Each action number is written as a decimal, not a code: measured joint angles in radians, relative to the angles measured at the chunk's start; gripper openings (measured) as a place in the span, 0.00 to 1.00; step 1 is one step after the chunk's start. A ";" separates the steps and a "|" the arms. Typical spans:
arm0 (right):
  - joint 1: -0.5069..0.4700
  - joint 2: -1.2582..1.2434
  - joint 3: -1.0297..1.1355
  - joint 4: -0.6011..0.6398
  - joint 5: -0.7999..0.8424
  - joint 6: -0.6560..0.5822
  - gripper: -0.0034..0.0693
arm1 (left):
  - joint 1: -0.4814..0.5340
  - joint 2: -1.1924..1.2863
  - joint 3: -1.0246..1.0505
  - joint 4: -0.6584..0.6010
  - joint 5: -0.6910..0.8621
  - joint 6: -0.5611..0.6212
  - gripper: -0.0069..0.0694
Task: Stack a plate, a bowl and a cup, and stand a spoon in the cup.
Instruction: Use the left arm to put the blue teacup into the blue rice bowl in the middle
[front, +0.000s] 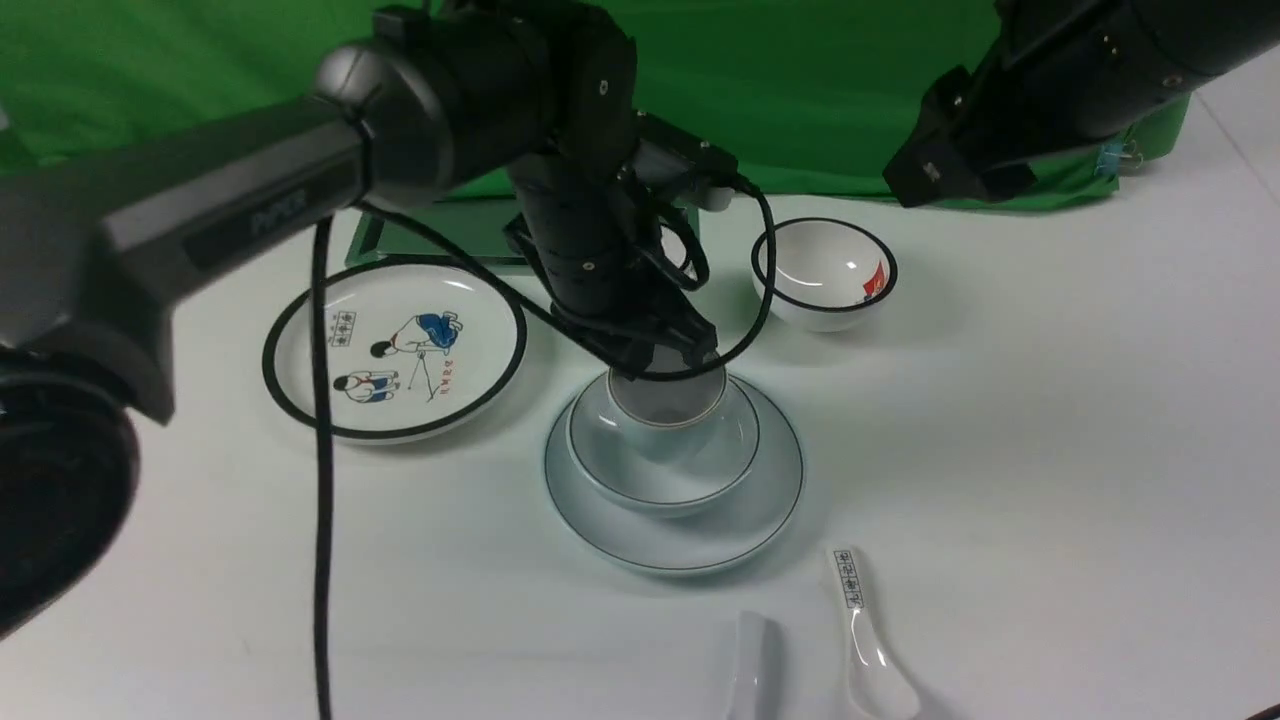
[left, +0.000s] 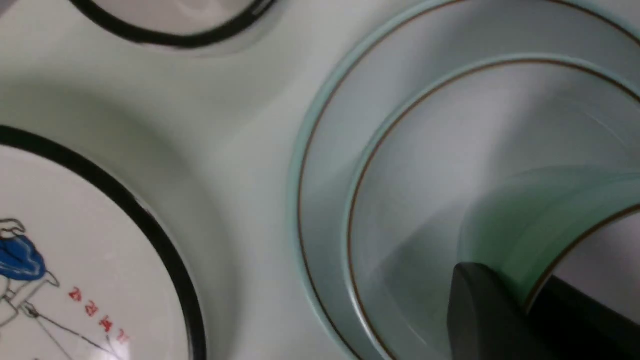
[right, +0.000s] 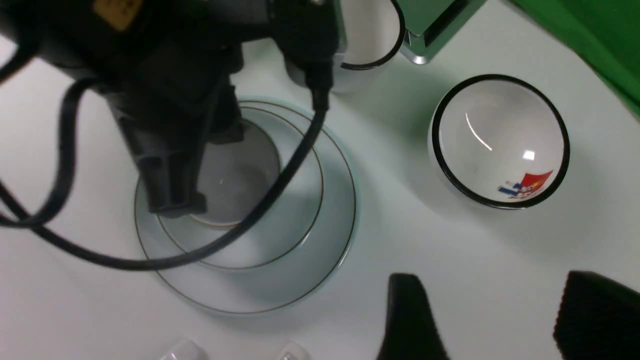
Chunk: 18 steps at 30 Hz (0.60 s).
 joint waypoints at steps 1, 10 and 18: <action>0.000 0.001 0.000 0.000 0.000 0.000 0.63 | 0.000 0.024 -0.038 0.003 0.014 -0.002 0.08; 0.000 0.003 0.003 -0.002 0.003 0.000 0.63 | 0.000 0.077 -0.076 0.001 0.069 -0.002 0.09; 0.000 0.004 0.006 -0.002 0.040 0.001 0.63 | 0.000 0.077 -0.087 0.007 0.076 -0.005 0.30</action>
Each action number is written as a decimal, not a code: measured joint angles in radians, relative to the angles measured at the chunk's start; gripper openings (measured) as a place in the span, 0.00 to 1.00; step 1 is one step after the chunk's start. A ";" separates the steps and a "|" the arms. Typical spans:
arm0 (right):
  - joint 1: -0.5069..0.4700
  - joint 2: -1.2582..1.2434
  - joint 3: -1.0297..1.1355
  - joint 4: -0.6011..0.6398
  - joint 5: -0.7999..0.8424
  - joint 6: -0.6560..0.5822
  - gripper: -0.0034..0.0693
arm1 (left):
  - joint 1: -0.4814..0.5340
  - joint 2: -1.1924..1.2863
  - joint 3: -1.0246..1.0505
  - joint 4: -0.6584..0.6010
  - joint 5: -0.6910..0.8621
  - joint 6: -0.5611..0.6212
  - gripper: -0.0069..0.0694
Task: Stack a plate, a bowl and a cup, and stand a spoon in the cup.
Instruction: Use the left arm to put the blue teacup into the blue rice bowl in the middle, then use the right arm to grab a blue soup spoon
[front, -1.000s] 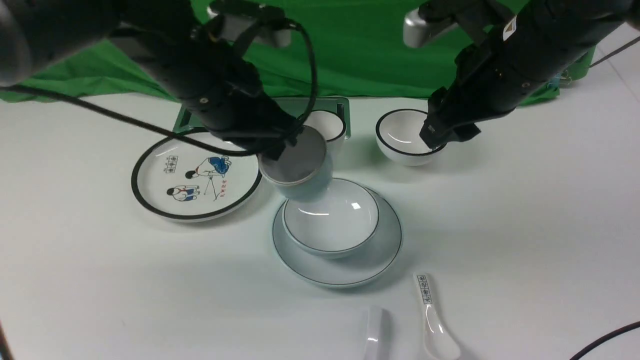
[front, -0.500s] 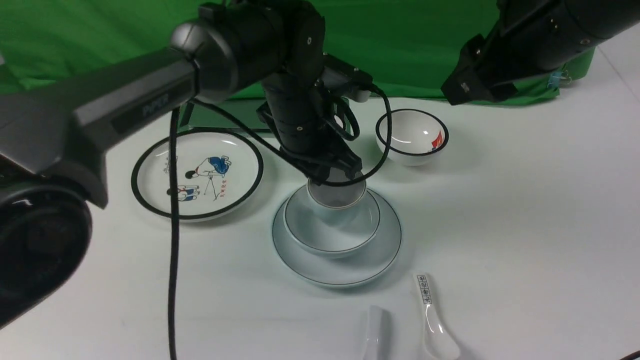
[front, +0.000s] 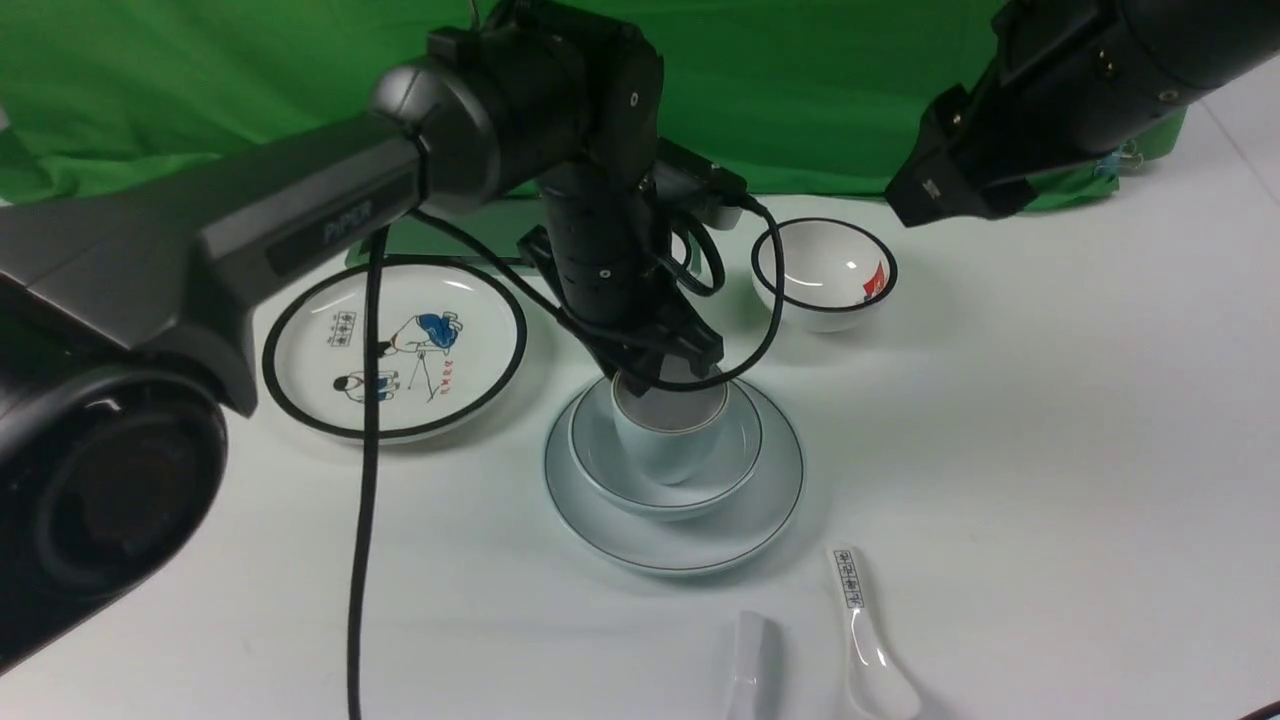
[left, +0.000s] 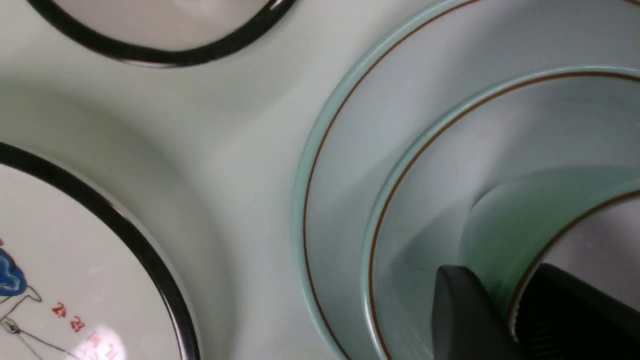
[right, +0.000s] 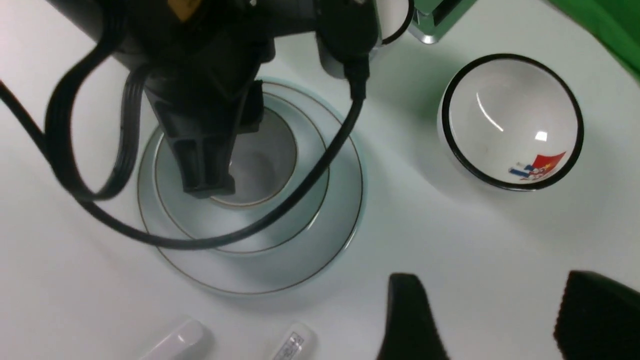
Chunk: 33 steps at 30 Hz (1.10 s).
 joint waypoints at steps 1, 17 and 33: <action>0.000 0.000 0.000 0.000 0.012 0.000 0.63 | 0.000 -0.004 -0.006 0.013 0.009 0.000 0.33; 0.159 -0.066 0.176 -0.001 0.192 0.090 0.62 | 0.000 -0.600 0.192 0.167 0.030 -0.137 0.42; 0.314 0.057 0.471 -0.028 -0.236 0.368 0.50 | 0.000 -1.224 1.051 0.118 -0.178 -0.238 0.04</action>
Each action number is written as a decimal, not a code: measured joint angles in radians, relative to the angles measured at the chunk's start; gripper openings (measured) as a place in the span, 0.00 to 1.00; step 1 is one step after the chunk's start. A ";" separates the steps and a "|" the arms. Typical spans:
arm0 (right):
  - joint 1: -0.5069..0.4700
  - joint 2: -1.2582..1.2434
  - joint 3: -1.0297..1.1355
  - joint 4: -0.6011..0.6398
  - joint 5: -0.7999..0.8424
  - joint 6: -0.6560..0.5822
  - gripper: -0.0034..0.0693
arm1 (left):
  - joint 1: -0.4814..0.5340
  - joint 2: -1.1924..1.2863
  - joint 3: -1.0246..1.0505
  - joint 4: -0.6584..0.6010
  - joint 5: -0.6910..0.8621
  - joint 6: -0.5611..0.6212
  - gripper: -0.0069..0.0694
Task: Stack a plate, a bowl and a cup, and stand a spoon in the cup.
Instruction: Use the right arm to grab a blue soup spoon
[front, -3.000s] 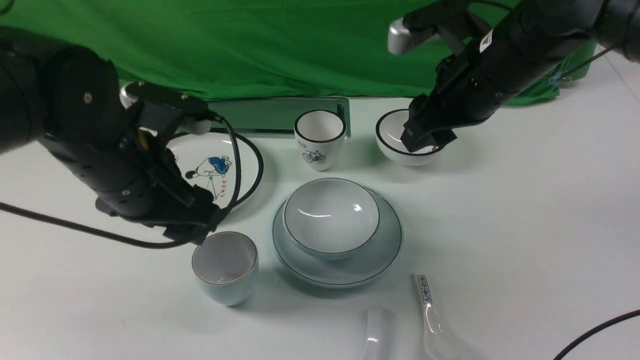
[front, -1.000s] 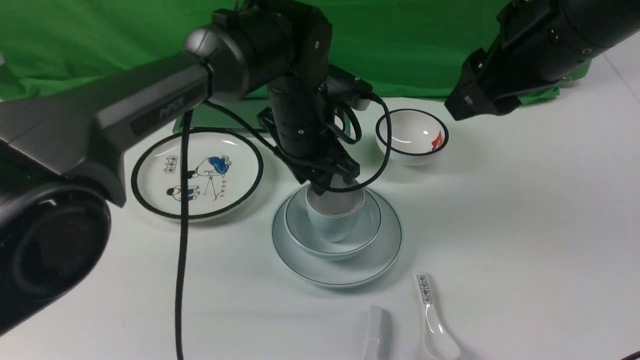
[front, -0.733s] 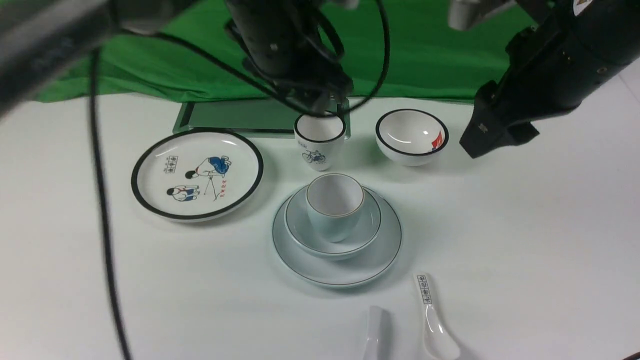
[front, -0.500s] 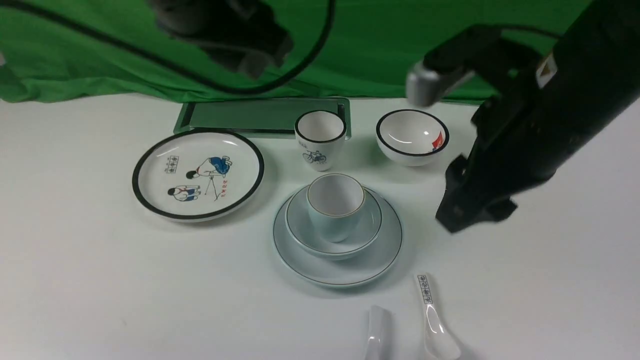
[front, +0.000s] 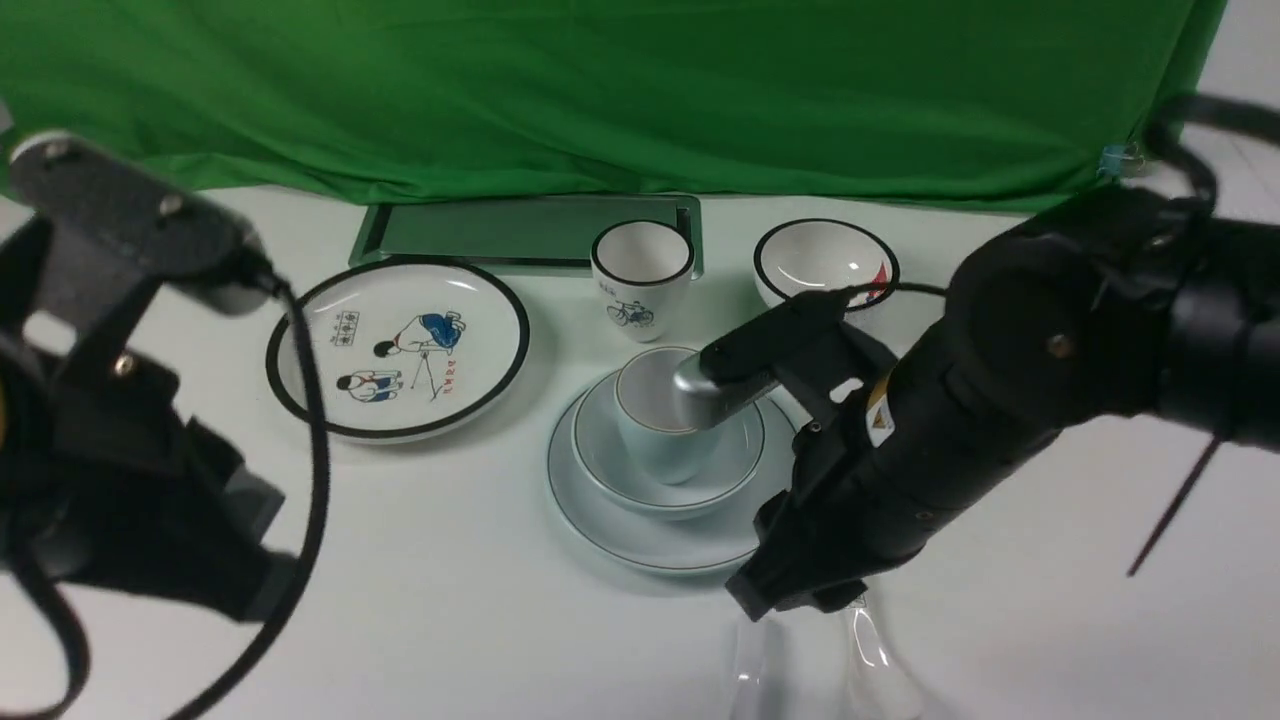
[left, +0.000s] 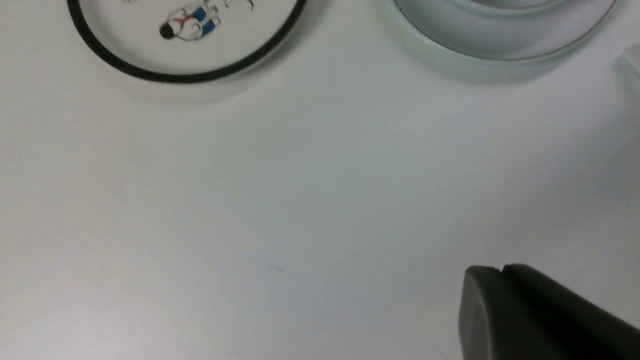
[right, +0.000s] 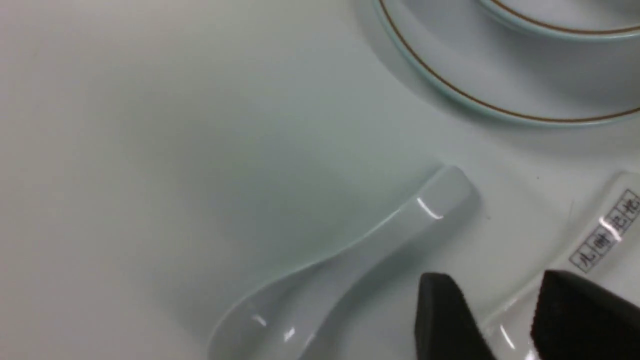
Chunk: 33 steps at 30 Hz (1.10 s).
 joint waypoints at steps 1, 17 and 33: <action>0.001 0.018 0.000 0.000 -0.020 0.023 0.53 | 0.000 -0.015 0.017 -0.001 -0.002 0.000 0.04; 0.022 0.241 -0.001 0.000 -0.104 0.214 0.67 | 0.000 -0.093 0.117 -0.010 0.014 0.027 0.04; 0.099 0.013 -0.034 -0.067 -0.123 0.099 0.30 | 0.000 -0.096 0.118 -0.029 -0.012 0.046 0.04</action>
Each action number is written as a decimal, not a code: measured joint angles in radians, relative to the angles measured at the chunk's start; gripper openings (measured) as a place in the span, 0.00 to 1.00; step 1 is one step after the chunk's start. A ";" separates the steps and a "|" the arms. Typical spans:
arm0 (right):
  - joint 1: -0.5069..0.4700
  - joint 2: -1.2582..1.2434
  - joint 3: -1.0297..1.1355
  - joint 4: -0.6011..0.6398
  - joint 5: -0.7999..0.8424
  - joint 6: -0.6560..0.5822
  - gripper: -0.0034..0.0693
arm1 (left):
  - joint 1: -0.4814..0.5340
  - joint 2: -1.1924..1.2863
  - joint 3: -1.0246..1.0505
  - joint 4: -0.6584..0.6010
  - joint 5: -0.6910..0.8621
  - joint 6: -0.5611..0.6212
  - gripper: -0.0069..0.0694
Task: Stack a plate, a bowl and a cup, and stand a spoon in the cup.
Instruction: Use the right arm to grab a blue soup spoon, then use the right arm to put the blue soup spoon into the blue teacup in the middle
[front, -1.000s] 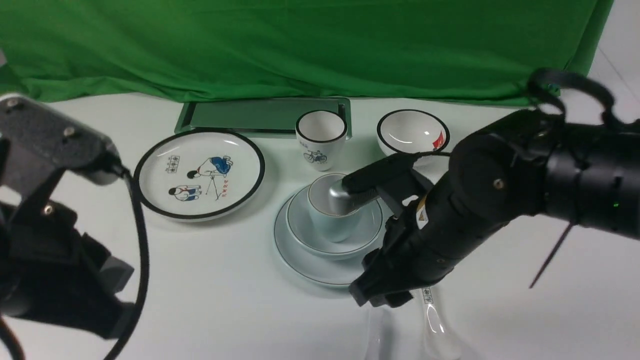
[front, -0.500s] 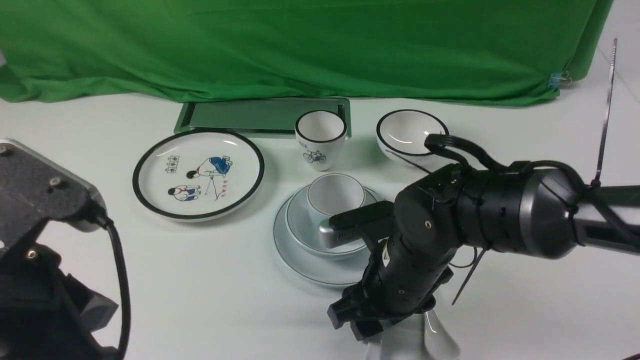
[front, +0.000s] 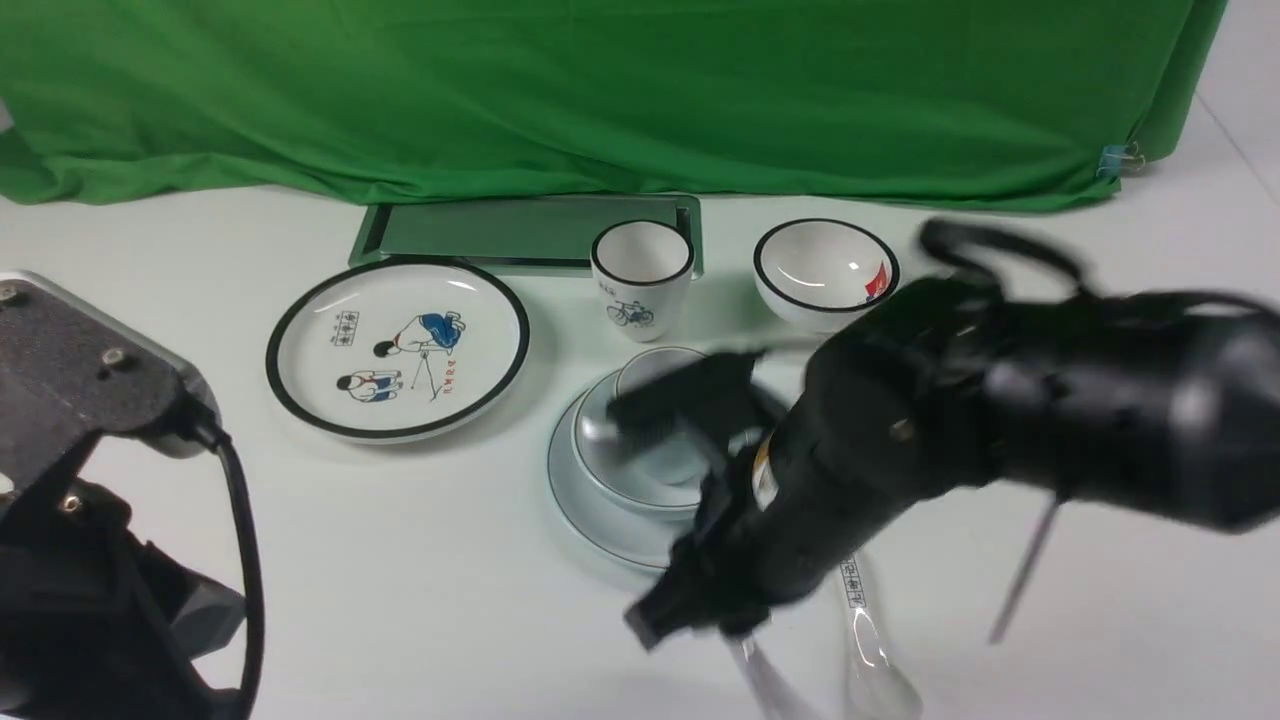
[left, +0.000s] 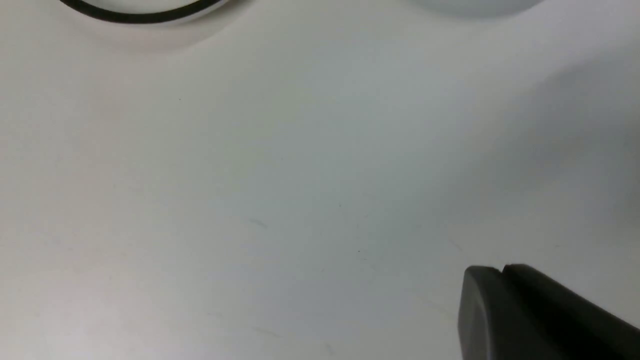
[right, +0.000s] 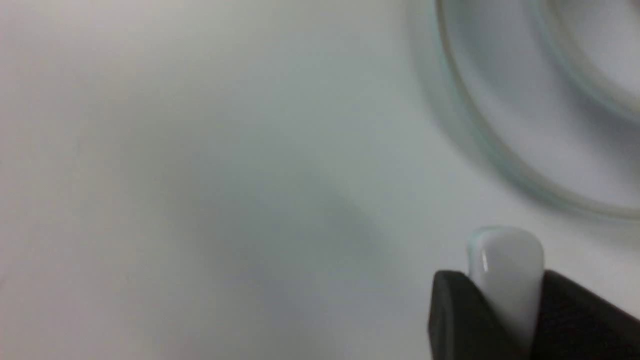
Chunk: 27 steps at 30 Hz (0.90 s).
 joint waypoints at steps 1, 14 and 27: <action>-0.001 -0.007 0.000 -0.005 -0.018 -0.005 0.30 | 0.000 0.000 0.000 0.000 0.000 0.000 0.04; -0.131 -0.065 -0.006 -0.156 -0.716 -0.048 0.30 | 0.000 0.000 0.000 -0.001 -0.099 0.007 0.04; -0.154 0.129 -0.006 -0.161 -1.008 -0.073 0.30 | 0.000 0.000 0.000 0.003 -0.206 -0.021 0.04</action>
